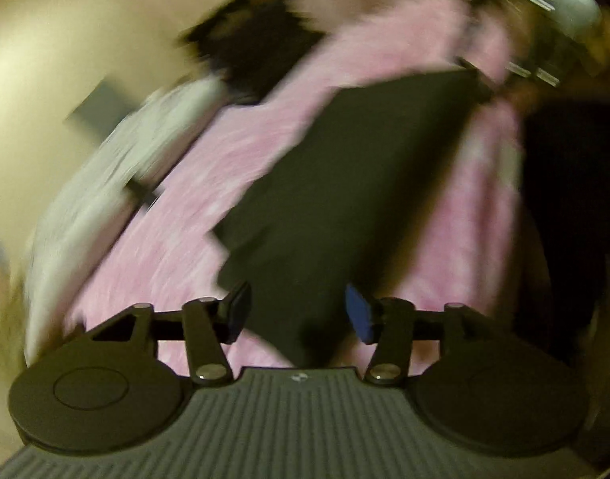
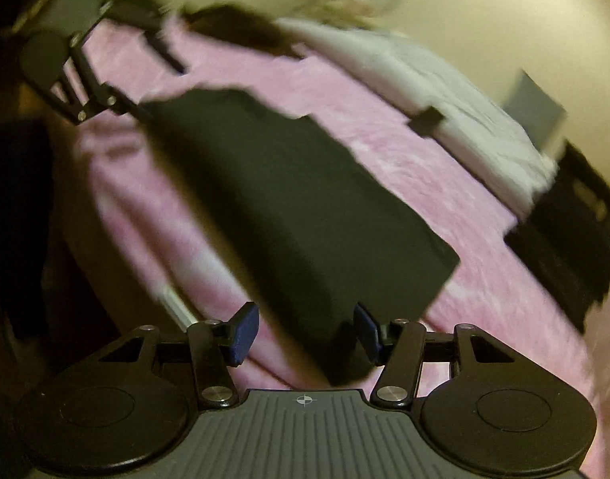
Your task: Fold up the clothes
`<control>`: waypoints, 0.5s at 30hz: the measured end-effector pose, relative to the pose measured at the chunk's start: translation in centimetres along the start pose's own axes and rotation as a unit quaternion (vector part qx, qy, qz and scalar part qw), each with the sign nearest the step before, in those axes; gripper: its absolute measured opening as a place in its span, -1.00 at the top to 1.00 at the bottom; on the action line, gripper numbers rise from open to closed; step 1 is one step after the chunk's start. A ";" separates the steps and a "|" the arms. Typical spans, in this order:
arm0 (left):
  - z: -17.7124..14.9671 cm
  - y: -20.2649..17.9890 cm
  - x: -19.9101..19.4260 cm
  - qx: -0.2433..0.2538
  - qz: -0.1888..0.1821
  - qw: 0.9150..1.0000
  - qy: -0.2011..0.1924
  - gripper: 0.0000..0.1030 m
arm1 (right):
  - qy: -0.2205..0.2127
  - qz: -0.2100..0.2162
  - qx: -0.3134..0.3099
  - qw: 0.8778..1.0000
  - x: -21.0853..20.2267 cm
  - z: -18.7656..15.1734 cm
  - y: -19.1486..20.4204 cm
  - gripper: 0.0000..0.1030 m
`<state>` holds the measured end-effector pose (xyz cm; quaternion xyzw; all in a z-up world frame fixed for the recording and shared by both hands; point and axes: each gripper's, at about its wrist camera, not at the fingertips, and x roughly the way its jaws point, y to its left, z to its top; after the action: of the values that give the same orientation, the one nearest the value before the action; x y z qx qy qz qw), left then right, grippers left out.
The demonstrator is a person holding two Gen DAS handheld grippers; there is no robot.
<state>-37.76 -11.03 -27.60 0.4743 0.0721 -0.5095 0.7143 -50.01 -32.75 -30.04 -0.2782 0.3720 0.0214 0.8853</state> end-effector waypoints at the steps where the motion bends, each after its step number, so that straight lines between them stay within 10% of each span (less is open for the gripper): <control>1: 0.2 -1.2 0.8 0.041 0.001 0.999 0.009 0.00 | 0.006 -0.006 -0.029 1.000 0.6 0.0 0.5 -0.07; 3: 0.3 -2.4 2.4 0.097 0.016 0.995 0.019 0.06 | 0.011 -0.023 -0.077 0.997 1.3 -0.1 1.1 -0.04; 6: 0.5 -2.9 4.3 0.146 0.041 0.988 0.021 0.47 | 0.019 -0.041 -0.143 0.989 2.3 -0.3 1.2 0.54; 15: 2.5 -2.4 0.7 0.075 -0.016 0.997 0.007 0.63 | 0.029 -0.026 -0.134 0.990 -1.1 -2.9 -0.2 0.65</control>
<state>-40.28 -13.47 -28.12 0.5291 0.0464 -0.5212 0.6680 -52.65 -34.21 -30.87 -0.4041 0.3844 0.0400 0.8290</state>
